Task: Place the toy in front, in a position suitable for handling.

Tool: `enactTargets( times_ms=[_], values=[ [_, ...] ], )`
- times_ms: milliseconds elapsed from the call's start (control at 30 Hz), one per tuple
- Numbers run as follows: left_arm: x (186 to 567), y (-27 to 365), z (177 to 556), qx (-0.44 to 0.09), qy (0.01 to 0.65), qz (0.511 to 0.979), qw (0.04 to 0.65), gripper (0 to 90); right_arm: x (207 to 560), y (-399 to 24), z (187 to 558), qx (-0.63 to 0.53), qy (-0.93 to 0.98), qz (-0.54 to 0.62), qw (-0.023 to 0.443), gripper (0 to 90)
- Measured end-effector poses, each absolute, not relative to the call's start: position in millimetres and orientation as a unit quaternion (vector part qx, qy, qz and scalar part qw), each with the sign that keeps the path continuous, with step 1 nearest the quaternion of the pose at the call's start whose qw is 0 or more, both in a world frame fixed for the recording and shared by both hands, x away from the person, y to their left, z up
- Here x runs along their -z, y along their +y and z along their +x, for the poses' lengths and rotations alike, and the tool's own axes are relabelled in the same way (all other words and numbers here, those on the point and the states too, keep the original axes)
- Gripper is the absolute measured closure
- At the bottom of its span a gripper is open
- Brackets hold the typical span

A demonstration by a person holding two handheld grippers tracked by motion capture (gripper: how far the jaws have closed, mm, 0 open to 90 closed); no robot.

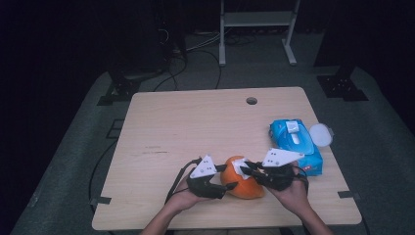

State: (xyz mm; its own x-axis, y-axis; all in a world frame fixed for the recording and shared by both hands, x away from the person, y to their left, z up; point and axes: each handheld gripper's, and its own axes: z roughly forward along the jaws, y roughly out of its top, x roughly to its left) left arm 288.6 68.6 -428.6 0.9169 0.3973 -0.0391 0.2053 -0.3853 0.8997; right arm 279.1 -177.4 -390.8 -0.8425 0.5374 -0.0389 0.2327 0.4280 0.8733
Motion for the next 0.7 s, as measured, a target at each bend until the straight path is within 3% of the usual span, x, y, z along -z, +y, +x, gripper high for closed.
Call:
enactTargets(
  times_ms=[400,533,700],
  values=[
    [433,79,298,-0.071,0.207,0.822,0.526,36.7,395,-186,279,-0.466,0.838,0.236,0.16,78.2],
    [432,77,300,-0.036,0.232,0.816,0.529,24.4,399,-183,279,-0.466,0.842,0.235,0.139,78.3],
    [433,74,294,-0.063,0.214,0.822,0.524,32.2,396,-171,272,-0.472,0.843,0.219,0.136,78.3]
  ],
)
